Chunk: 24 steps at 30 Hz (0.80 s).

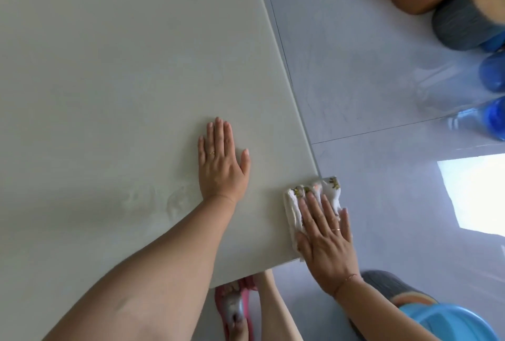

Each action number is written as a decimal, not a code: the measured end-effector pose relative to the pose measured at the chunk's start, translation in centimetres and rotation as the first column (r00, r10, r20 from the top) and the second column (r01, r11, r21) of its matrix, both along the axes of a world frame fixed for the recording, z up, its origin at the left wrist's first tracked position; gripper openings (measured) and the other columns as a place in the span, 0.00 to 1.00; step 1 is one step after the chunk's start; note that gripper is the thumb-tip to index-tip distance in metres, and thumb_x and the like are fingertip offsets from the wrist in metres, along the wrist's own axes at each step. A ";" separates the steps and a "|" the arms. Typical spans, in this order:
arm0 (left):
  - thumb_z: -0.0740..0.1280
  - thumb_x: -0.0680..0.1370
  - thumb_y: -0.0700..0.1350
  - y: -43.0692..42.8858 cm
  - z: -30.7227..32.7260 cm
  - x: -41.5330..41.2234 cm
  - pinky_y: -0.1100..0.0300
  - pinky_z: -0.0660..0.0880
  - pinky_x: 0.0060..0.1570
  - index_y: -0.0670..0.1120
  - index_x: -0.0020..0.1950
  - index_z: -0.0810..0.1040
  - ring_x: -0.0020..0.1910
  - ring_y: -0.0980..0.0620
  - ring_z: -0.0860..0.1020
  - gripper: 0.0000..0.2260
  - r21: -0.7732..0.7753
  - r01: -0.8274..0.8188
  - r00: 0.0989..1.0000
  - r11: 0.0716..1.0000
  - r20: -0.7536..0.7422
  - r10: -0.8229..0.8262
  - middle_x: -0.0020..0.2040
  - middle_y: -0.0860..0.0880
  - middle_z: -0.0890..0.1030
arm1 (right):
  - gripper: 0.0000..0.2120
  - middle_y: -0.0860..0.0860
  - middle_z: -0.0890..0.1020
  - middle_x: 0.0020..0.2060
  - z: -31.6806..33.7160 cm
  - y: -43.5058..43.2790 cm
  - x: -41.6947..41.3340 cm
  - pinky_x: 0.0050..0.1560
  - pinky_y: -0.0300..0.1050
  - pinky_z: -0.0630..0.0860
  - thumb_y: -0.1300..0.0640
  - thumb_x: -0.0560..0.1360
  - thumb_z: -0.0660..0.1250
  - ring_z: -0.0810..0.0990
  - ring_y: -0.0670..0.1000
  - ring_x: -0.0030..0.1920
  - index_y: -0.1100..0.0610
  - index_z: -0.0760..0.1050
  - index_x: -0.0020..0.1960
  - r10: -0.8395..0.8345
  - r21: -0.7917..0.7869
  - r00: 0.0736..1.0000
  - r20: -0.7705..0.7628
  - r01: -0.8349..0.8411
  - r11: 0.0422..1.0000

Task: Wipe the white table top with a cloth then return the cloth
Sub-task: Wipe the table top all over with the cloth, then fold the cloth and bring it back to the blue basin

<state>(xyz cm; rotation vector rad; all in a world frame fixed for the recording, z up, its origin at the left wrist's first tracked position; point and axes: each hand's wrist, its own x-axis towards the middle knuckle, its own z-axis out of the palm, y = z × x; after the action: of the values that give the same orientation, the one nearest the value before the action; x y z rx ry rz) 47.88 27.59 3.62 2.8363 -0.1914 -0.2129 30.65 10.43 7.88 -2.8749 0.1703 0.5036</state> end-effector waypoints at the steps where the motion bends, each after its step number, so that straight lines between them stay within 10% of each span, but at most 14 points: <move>1: 0.53 0.78 0.54 0.0 0.1 0.0 0.48 0.49 0.75 0.40 0.77 0.56 0.77 0.43 0.55 0.30 -0.006 -0.002 1.000 1.000 -0.015 0.002 0.77 0.42 0.57 | 0.28 0.47 0.49 0.77 0.0 0.5 -0.3 0.74 0.56 0.42 0.46 0.78 0.45 0.42 0.49 0.76 0.50 0.48 0.77 -0.083 -0.006 0.996 -0.030 0.083 0.997; 7: 0.59 0.80 0.52 1.3 1.5 0.6 0.53 0.39 0.73 0.42 0.78 0.48 0.78 0.47 0.44 0.32 -0.072 0.033 0.985 0.997 -0.165 -0.045 0.79 0.44 0.46 | 0.29 0.46 0.30 0.74 -0.2 5.1 -3.0 0.71 0.54 0.28 0.47 0.80 0.42 0.28 0.47 0.73 0.49 0.29 0.74 -0.233 -0.019 0.965 -0.118 0.232 0.972; 12: 0.64 0.77 0.39 0.2 5.6 -8.0 0.53 0.63 0.65 0.38 0.64 0.74 0.65 0.40 0.70 0.16 -0.378 -0.258 0.963 0.889 -0.177 0.204 0.63 0.38 0.75 | 0.25 0.45 0.52 0.77 2.0 4.1 -3.6 0.74 0.52 0.49 0.50 0.81 0.55 0.50 0.48 0.76 0.46 0.55 0.76 -0.273 0.287 0.962 0.016 0.257 0.923; 16: 0.67 0.77 0.46 -3.8 6.6 -15.2 0.50 0.68 0.61 0.41 0.67 0.71 0.59 0.42 0.73 0.20 -0.459 -0.495 0.833 0.737 -0.493 0.253 0.56 0.42 0.77 | 0.24 0.57 0.67 0.67 2.9 1.4 -3.2 0.62 0.51 0.65 0.56 0.73 0.69 0.69 0.58 0.65 0.57 0.68 0.68 -0.710 0.394 0.684 0.165 0.614 0.684; 20: 0.69 0.74 0.52 -6.4 6.8 -16.1 0.49 0.71 0.60 0.43 0.67 0.67 0.60 0.42 0.74 0.26 -0.354 -0.591 0.738 0.725 -0.601 0.308 0.58 0.44 0.78 | 0.36 0.57 0.67 0.67 1.9 1.0 -3.0 0.63 0.49 0.68 0.50 0.72 0.70 0.71 0.57 0.63 0.53 0.55 0.74 -0.841 0.488 0.394 -0.372 0.853 0.184; 24: 0.68 0.73 0.52 -7.2 7.0 -16.1 0.50 0.74 0.56 0.42 0.55 0.77 0.57 0.40 0.76 0.17 -0.145 -0.475 0.744 0.868 -0.593 0.308 0.55 0.43 0.79 | 0.33 0.56 0.75 0.61 1.7 1.0 -3.6 0.60 0.55 0.74 0.50 0.71 0.72 0.76 0.57 0.57 0.58 0.64 0.70 -0.826 0.453 0.317 -0.466 0.888 0.085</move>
<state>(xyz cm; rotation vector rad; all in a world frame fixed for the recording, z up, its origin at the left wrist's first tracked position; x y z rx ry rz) 31.82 20.34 10.64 2.3231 0.4712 -0.8222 27.02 11.40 9.56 -1.5390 1.3429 0.3030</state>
